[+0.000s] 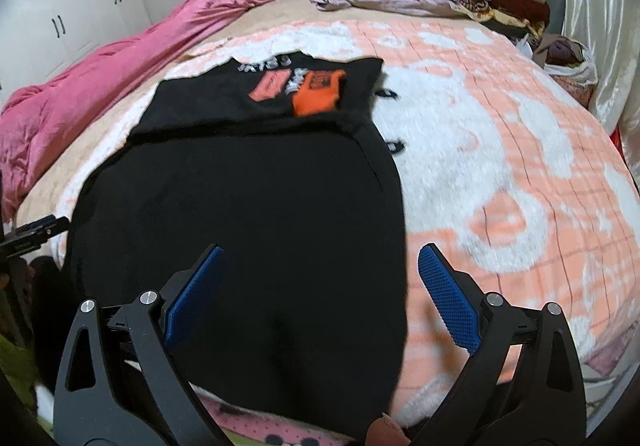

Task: Fold small clothes
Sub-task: 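Move both open tools along the sweatshirt body to its hem, then close the left tool on the hem while the right tool grasps the hem too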

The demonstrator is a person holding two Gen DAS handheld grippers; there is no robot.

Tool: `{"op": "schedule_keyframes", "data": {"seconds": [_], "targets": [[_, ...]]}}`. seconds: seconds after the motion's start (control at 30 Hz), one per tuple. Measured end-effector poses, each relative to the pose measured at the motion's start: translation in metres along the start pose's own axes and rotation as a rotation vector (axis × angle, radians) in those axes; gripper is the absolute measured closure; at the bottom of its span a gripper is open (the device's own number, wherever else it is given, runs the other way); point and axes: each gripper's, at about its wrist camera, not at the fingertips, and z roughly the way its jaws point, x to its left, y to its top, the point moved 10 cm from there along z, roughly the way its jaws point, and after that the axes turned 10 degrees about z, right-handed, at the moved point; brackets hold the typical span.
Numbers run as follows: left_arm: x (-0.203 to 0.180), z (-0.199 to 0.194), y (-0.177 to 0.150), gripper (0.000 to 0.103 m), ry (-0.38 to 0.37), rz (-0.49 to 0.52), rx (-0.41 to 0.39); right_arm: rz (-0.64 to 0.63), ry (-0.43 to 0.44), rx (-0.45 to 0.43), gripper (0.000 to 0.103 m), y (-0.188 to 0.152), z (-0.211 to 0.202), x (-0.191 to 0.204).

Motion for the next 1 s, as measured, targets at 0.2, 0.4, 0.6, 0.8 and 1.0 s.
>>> {"op": "schedule_keyframes", "data": {"seconds": [0.2,0.4,0.6,0.8,1.0], "targets": [[0.0,0.0,-0.009,0.005,-0.001,-0.002,0.013,0.026,-0.027,0.027,0.012,-0.018,0.0,-0.021],[-0.005,0.003,-0.018,0.005,-0.007,0.008,0.029,0.04,-0.034,0.051,0.012,-0.031,0.001,-0.032],[-0.016,0.007,-0.028,0.006,-0.022,0.035,0.045,0.056,-0.013,0.077,0.012,-0.045,0.004,-0.036],[-0.017,0.008,-0.029,0.027,-0.031,0.025,0.038,0.096,0.012,0.099,0.019,-0.051,0.01,-0.04],[-0.019,0.007,-0.029,0.05,-0.038,0.033,0.034,0.085,0.051,0.108,0.074,-0.055,0.011,-0.035]]}}
